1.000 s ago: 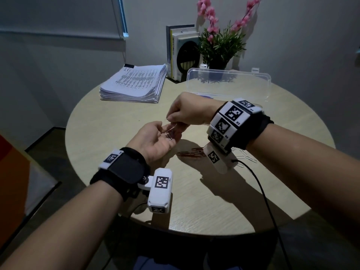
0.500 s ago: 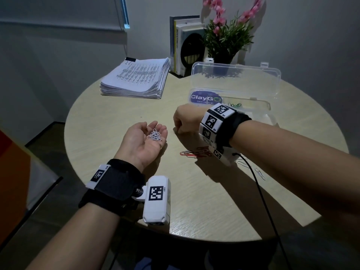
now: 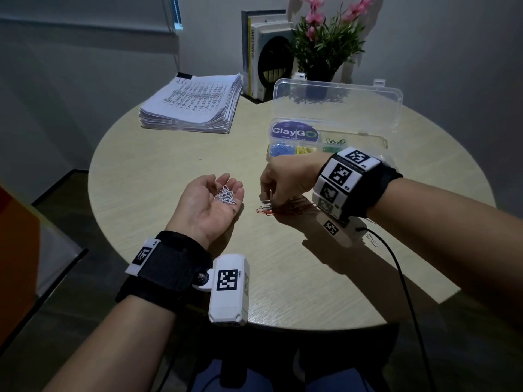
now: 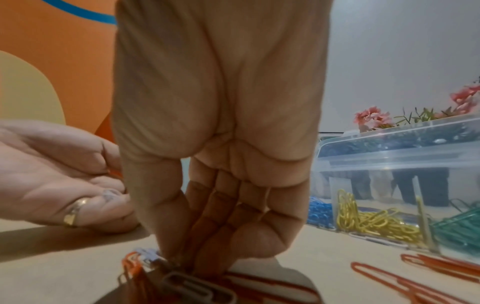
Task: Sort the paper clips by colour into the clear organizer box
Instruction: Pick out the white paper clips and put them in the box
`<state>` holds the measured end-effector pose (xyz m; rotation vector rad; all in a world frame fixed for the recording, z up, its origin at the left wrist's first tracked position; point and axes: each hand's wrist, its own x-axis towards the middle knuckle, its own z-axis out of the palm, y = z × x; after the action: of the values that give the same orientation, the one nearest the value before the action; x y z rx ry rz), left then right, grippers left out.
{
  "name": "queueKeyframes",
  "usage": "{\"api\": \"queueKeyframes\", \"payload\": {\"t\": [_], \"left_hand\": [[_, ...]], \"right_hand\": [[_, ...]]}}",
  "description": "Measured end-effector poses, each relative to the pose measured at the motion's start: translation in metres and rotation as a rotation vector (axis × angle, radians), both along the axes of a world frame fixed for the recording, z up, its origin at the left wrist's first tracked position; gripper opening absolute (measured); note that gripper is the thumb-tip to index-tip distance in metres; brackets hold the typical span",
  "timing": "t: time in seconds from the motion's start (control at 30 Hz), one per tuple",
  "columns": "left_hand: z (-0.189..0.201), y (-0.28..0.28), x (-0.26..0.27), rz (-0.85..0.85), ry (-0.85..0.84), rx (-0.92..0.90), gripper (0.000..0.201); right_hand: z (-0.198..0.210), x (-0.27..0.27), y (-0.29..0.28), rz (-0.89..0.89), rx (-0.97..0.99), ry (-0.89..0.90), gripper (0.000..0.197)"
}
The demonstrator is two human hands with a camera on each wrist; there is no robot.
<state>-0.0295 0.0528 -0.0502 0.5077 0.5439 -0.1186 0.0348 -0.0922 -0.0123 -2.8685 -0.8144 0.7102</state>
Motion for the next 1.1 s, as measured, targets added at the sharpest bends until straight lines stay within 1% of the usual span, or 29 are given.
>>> {"api": "queueKeyframes", "payload": {"t": [0.13,0.27,0.37,0.5,0.57,0.67,0.73,0.8,0.87,0.93,1.03,1.1], "left_hand": [[0.0,-0.002,-0.003,0.007,-0.005,-0.001,0.029],[0.0,-0.004,-0.004,0.004,-0.009,0.016,0.029],[-0.001,-0.004,-0.004,0.004,-0.008,0.017,0.028],[-0.002,-0.005,-0.005,-0.005,-0.003,0.038,0.028],[-0.002,-0.006,-0.004,-0.011,-0.006,0.056,0.028],[0.0,-0.012,-0.004,-0.049,-0.024,0.07,0.029],[0.002,-0.019,-0.006,-0.098,-0.052,0.019,0.029],[0.004,-0.026,-0.007,-0.121,-0.076,-0.031,0.031],[0.004,-0.029,-0.008,-0.104,-0.065,-0.022,0.034],[0.002,-0.028,-0.009,-0.089,-0.041,0.004,0.035],[0.0,-0.028,-0.011,-0.073,-0.024,-0.008,0.034],[-0.001,-0.03,-0.013,-0.075,-0.015,0.006,0.033]], "right_hand": [[-0.003,-0.006,0.001,0.015,-0.001,-0.049,0.007],[-0.008,-0.013,0.004,0.032,-0.025,-0.127,0.014],[-0.009,-0.014,0.004,0.013,-0.018,-0.122,0.015],[-0.006,-0.013,0.0,-0.005,0.003,-0.099,0.006],[-0.002,-0.011,-0.003,-0.033,0.061,-0.077,0.006],[0.008,-0.009,-0.002,-0.089,0.253,-0.021,0.009],[0.017,-0.012,0.001,-0.066,0.349,-0.014,0.01],[0.025,-0.013,0.002,-0.053,0.38,-0.04,0.012],[0.029,-0.013,-0.003,-0.076,0.352,-0.087,0.012],[0.027,-0.013,-0.011,-0.082,0.236,-0.117,0.011],[0.011,-0.022,-0.019,-0.011,0.044,-0.123,0.007],[-0.001,-0.025,-0.021,0.032,0.0,-0.146,0.012]]}}
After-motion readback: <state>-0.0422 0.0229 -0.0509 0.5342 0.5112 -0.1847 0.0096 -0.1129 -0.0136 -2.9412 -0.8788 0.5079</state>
